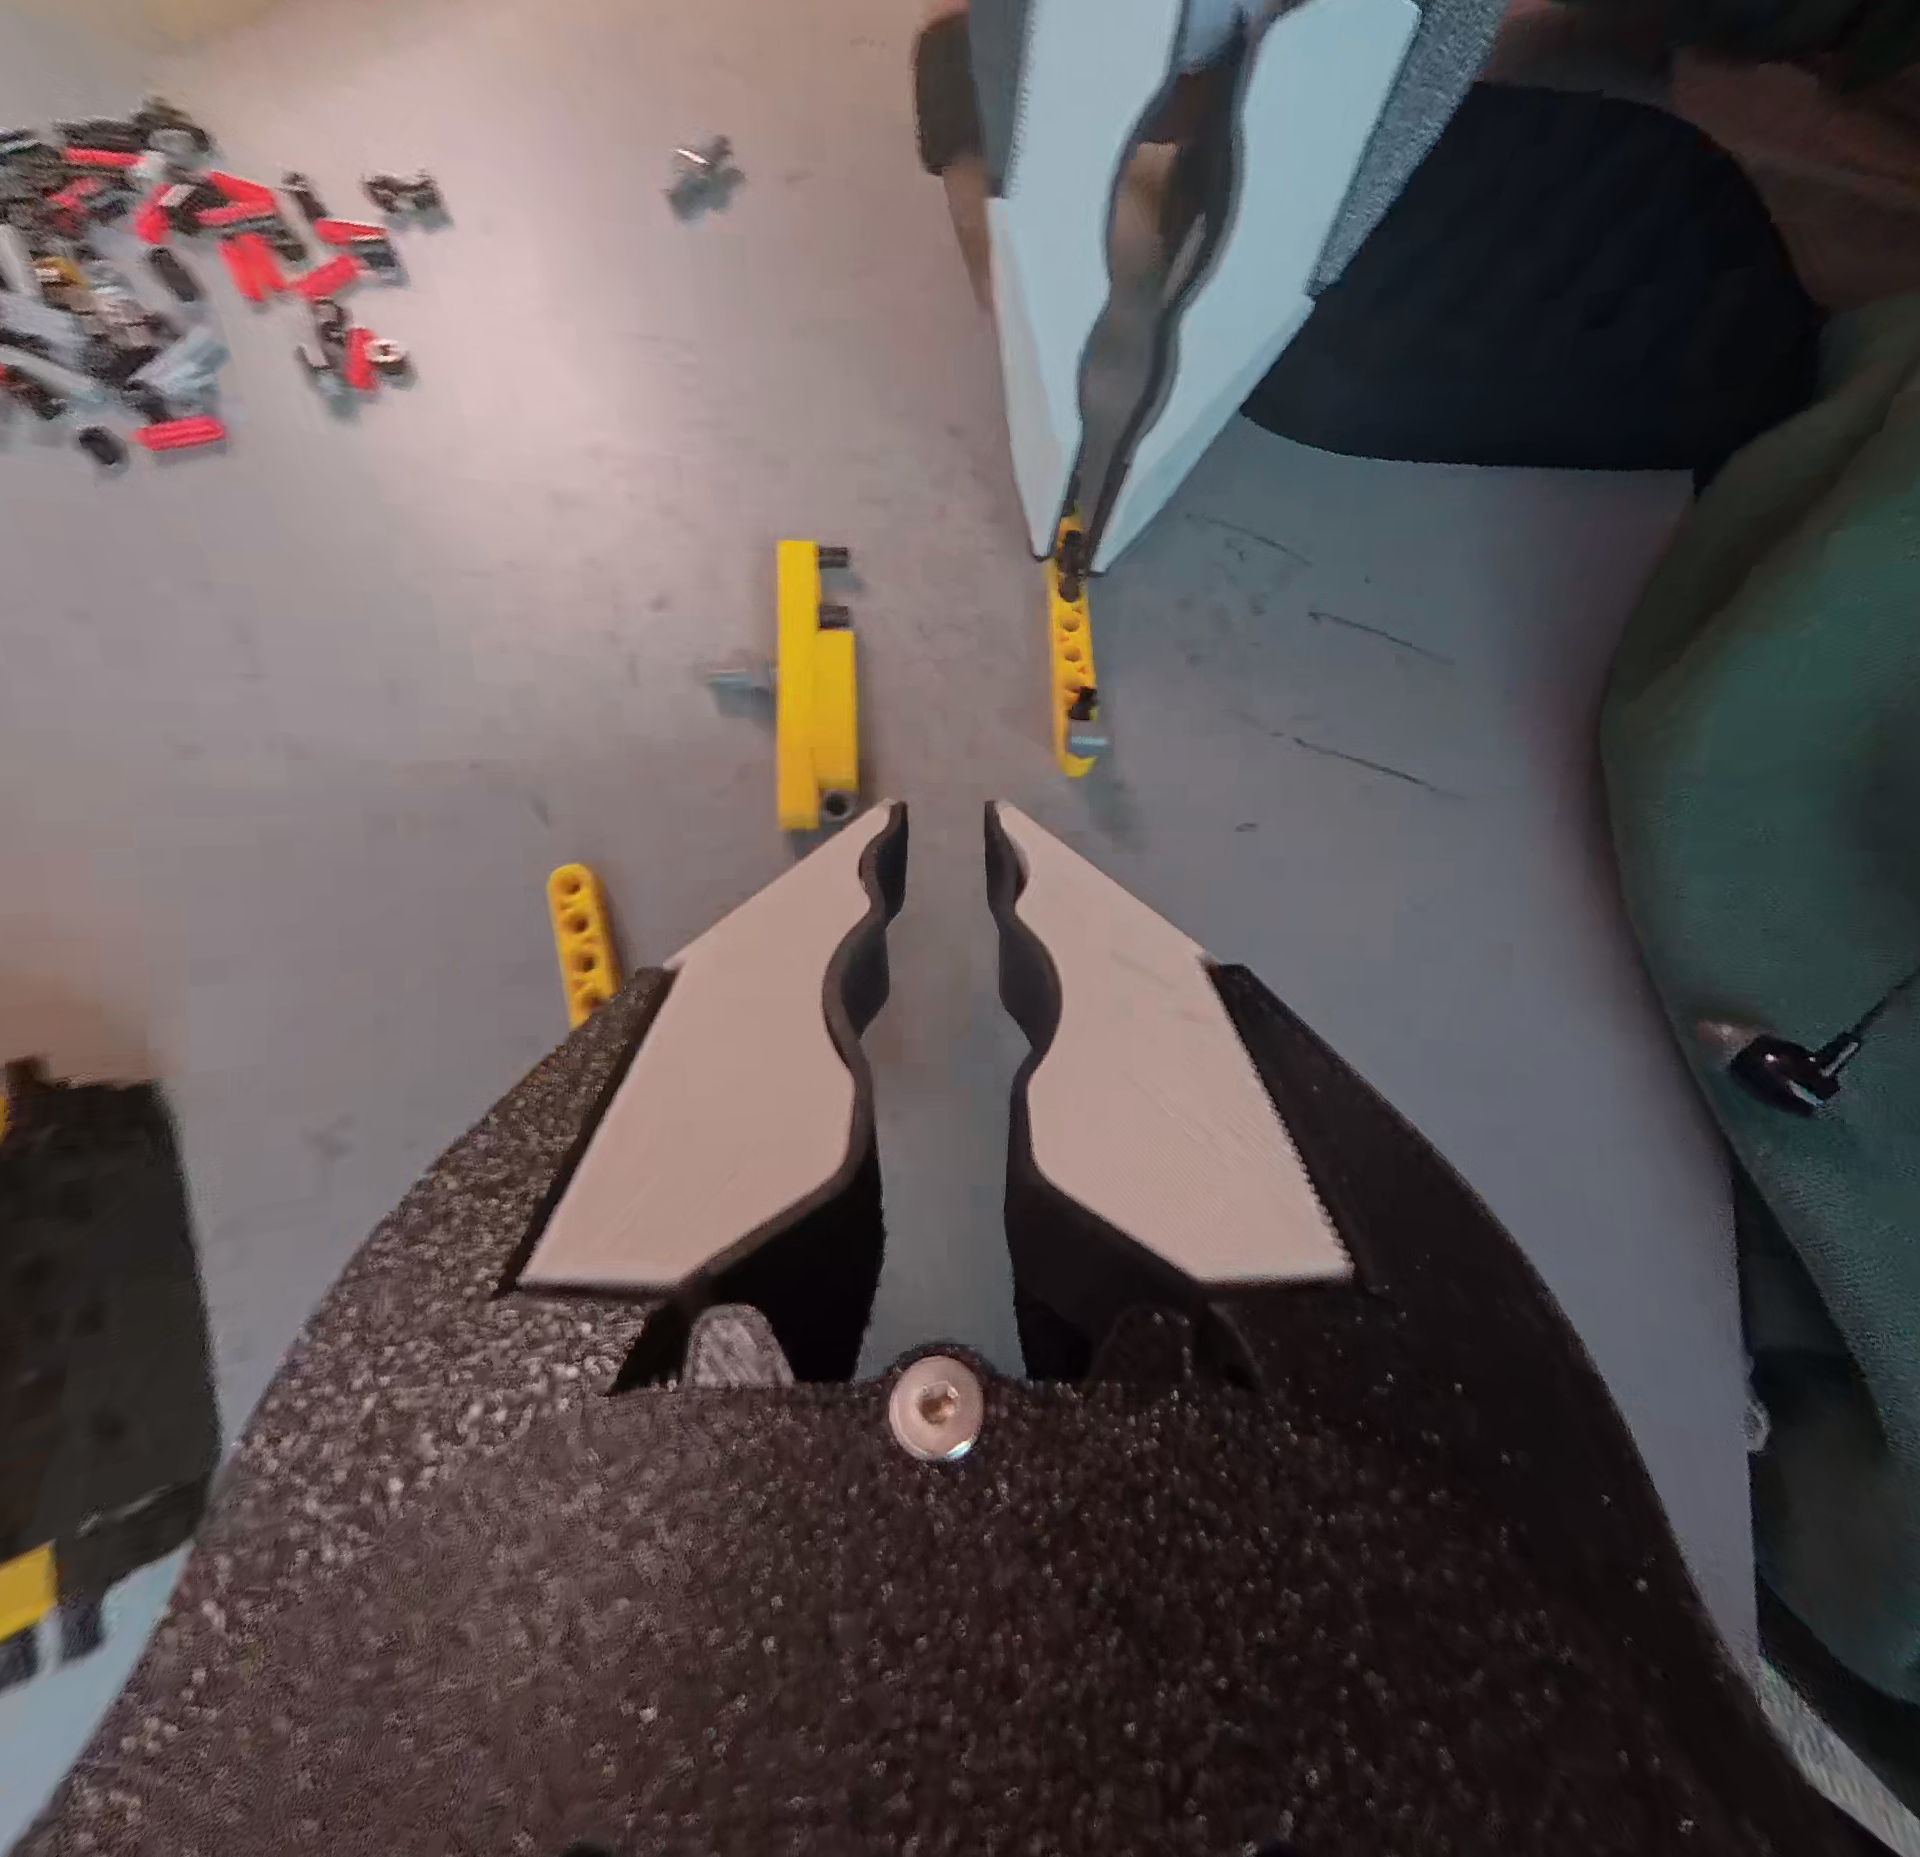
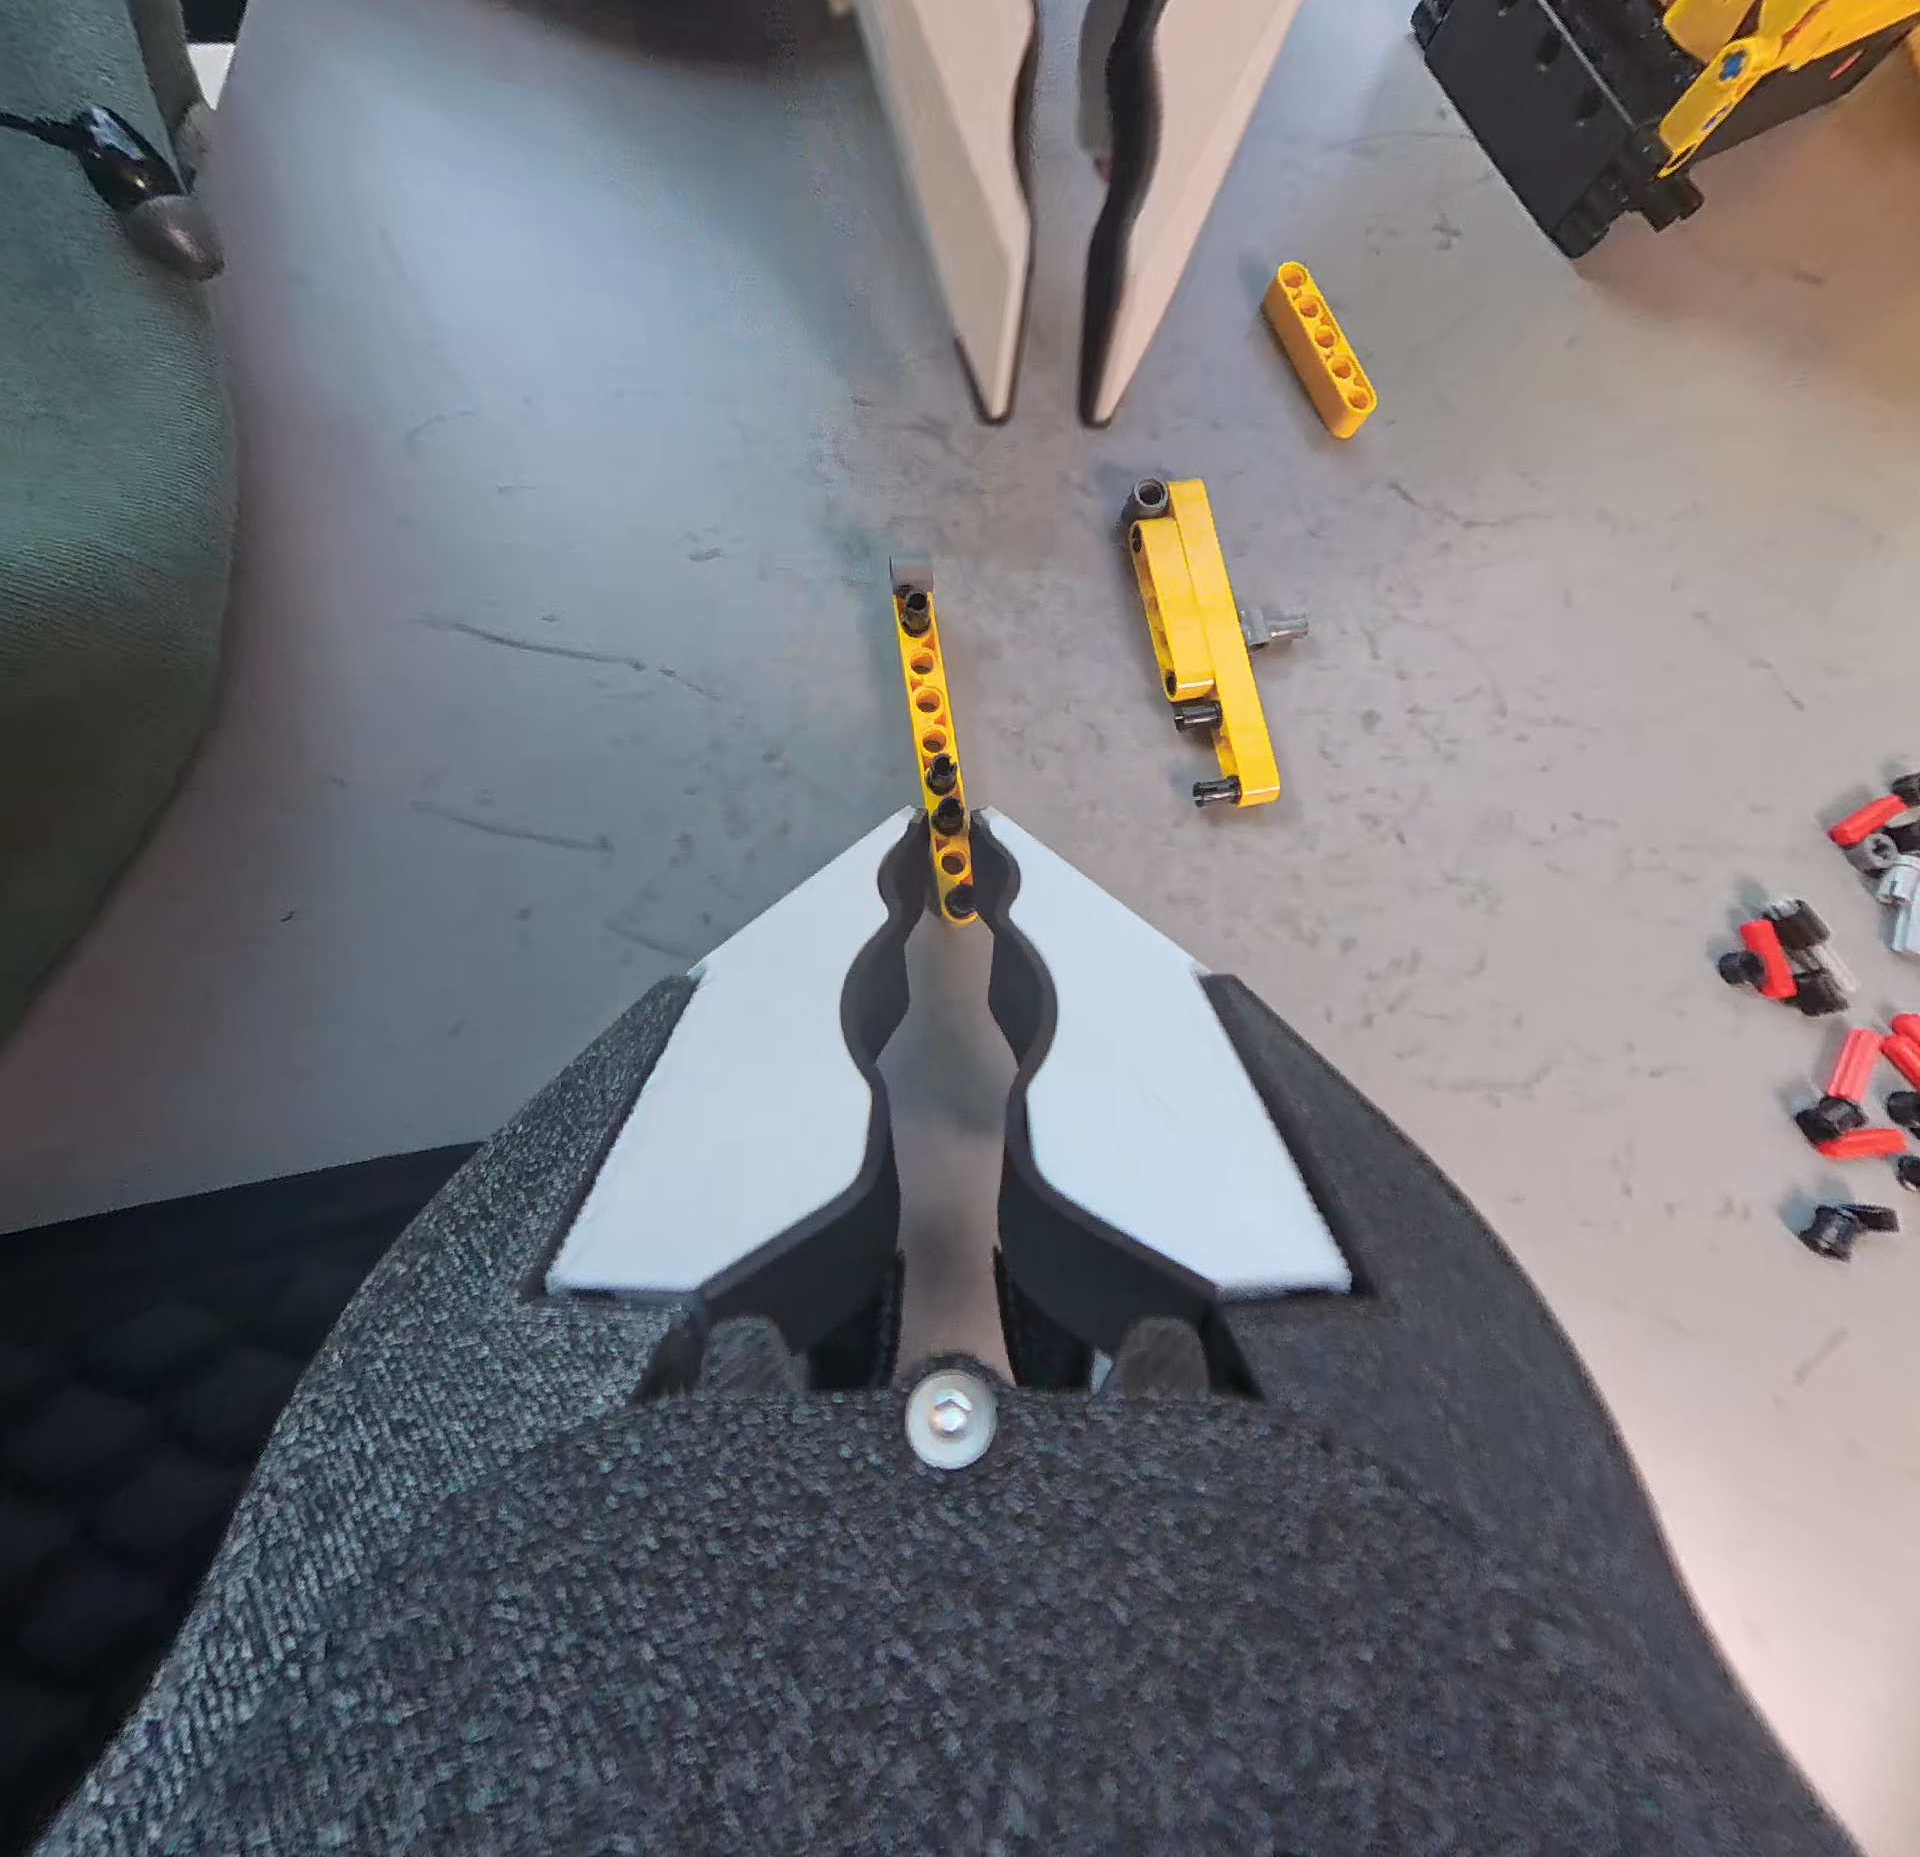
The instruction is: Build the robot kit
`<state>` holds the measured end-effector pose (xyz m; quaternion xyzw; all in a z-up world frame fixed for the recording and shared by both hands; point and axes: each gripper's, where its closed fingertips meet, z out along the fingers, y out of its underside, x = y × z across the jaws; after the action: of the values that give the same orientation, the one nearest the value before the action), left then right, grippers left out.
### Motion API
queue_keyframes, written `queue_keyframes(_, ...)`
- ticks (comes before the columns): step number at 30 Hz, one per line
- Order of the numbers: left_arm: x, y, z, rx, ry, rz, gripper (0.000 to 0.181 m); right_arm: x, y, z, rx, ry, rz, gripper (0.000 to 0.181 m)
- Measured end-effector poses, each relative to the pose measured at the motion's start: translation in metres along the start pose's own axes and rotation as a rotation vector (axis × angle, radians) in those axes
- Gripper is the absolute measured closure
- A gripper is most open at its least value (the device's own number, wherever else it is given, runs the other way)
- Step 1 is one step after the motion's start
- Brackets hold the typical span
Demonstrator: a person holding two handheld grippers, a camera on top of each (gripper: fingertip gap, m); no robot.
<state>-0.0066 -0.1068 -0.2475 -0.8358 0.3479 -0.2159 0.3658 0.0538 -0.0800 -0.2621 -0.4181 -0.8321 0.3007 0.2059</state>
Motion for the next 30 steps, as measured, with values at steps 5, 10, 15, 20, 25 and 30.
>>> queue_keyframes(5,-0.059,0.012,-0.036,0.039,-0.267,-0.098,0.161,0.004,0.001,0.005,0.004,0.001,-0.026,0.172)
queue_keyframes(10,-0.069,0.035,-0.022,-0.070,-0.300,-0.127,0.165,0.006,-0.001,0.004,0.045,-0.004,-0.015,0.170)
queue_keyframes(15,-0.067,0.032,-0.022,-0.087,-0.299,-0.081,0.174,0.006,-0.002,0.003,0.079,-0.008,0.001,0.173)
queue_keyframes(20,-0.029,-0.011,-0.034,0.139,-0.143,0.001,0.174,0.001,-0.001,0.002,0.057,-0.028,-0.002,0.174)
queue_keyframes(25,0.007,-0.024,0.001,0.103,-0.040,0.072,0.174,0.003,-0.008,-0.005,0.088,-0.015,-0.005,0.160)
queue_keyframes(30,0.019,-0.022,0.020,0.037,-0.013,0.108,0.174,0.006,-0.031,-0.022,0.219,-0.014,0.014,0.159)
